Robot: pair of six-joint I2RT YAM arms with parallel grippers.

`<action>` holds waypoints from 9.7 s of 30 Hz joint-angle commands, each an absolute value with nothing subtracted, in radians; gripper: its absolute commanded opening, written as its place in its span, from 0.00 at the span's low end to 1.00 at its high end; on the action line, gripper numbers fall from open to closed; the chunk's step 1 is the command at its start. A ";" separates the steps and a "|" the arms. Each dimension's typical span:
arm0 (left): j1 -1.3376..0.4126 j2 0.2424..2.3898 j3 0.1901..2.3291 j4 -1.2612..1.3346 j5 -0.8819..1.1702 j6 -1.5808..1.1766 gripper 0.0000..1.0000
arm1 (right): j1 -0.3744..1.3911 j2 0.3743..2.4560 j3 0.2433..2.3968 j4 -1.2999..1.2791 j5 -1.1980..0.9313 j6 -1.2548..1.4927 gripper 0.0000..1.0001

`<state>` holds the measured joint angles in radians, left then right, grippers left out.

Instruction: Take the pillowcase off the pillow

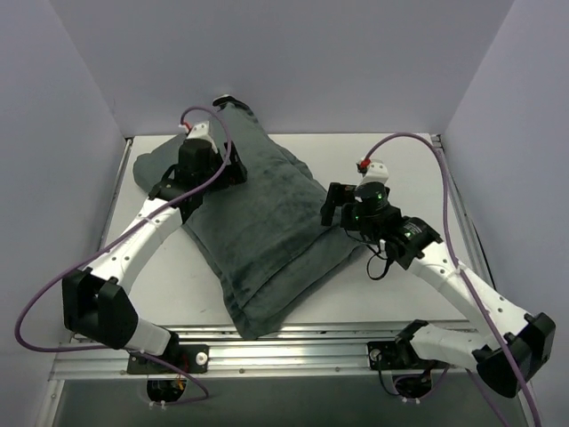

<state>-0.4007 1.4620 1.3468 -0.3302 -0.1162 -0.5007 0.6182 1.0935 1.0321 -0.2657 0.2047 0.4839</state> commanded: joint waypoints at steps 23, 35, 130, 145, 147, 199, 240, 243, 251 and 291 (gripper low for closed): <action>-0.414 1.075 1.007 -0.374 -0.054 -0.508 0.96 | 0.491 1.587 1.220 0.129 -0.023 0.426 0.95; -0.906 1.368 1.359 -0.459 -0.383 -0.112 0.95 | 0.451 1.159 1.034 -0.063 0.219 0.572 1.00; -0.588 1.448 1.155 -0.614 -0.638 -0.499 0.79 | 0.021 1.460 0.537 0.294 -0.307 0.680 0.00; -0.756 1.315 1.267 -0.459 -0.264 -0.362 0.95 | 0.187 1.385 0.670 0.454 -0.480 0.634 0.00; -0.782 1.310 1.307 -0.460 -0.262 -0.356 0.97 | 0.196 1.368 0.680 0.436 -0.465 0.627 0.00; -0.948 2.083 1.770 -0.739 -0.496 -0.658 0.95 | 0.241 1.287 0.592 0.379 -0.235 0.588 0.00; -0.739 1.194 1.187 -0.775 -0.331 -0.506 0.02 | 0.031 1.356 1.015 0.015 0.095 0.644 0.00; -0.716 1.132 1.146 -0.770 -0.302 -0.514 0.02 | 0.011 1.379 1.075 0.000 0.112 0.641 0.00; -0.660 1.068 1.144 -0.661 -0.247 -0.557 0.02 | 0.066 1.356 0.953 0.057 0.011 0.595 0.00; -0.664 1.468 1.428 -0.433 -0.023 -0.456 0.02 | 0.927 1.259 0.950 0.080 -0.095 0.037 0.72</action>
